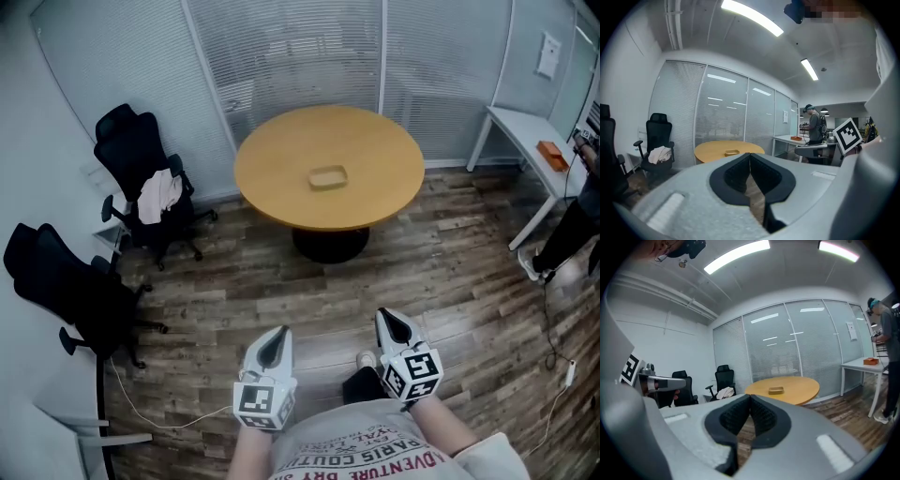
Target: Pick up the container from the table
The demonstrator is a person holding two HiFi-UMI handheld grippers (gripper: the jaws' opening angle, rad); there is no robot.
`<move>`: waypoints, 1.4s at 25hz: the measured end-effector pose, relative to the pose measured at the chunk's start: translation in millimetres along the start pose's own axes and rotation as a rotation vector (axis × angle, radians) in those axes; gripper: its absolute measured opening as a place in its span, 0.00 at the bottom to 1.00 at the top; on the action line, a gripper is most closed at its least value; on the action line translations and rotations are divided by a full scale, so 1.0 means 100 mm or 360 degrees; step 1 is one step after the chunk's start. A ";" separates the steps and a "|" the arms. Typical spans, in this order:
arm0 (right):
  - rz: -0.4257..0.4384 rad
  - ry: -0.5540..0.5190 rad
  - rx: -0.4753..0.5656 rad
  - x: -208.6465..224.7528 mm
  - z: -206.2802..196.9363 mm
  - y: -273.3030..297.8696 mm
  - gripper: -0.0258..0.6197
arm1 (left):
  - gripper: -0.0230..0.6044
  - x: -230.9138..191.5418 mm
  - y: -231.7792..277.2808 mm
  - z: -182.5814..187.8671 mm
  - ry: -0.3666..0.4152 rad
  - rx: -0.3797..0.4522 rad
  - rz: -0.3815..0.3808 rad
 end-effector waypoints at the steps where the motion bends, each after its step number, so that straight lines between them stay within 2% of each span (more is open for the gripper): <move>1: 0.0014 0.0001 0.0003 0.13 0.06 0.10 0.04 | 0.05 0.02 0.14 0.05 0.0007 0.0002 0.0018; 7: 0.0072 -0.0018 0.0010 1.06 0.40 0.70 0.04 | 0.05 0.15 1.09 0.29 -0.0011 0.0012 0.0123; 12: 0.0100 -0.0034 -0.0005 1.84 0.63 1.10 0.04 | 0.05 0.39 1.90 0.41 -0.0033 0.0028 0.0160; 18: 0.0159 0.0050 -0.0062 2.48 0.76 1.57 0.04 | 0.05 0.68 2.65 0.49 0.0046 0.0025 0.0068; 23: 0.0158 0.0049 -0.0093 2.70 0.81 2.00 0.04 | 0.05 0.42 3.13 0.50 0.0041 -0.0030 0.0156; 26: 0.0146 0.0022 -0.0091 2.80 0.85 2.29 0.04 | 0.05 0.22 3.44 0.51 0.0035 -0.0037 0.0162; 35: 0.0020 -0.0011 -0.0105 3.08 1.02 3.35 0.04 | 0.05 -0.47 4.65 0.64 -0.0001 -0.0026 0.0027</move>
Point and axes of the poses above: the fingertips, and each gripper's own axes: y forward along the fingers, x to its right, z out of its top, the point moved 5 cm from there along -y, backward along the fingers, and after that the axes turned 8 degrees about z, right-handed, at the moved point
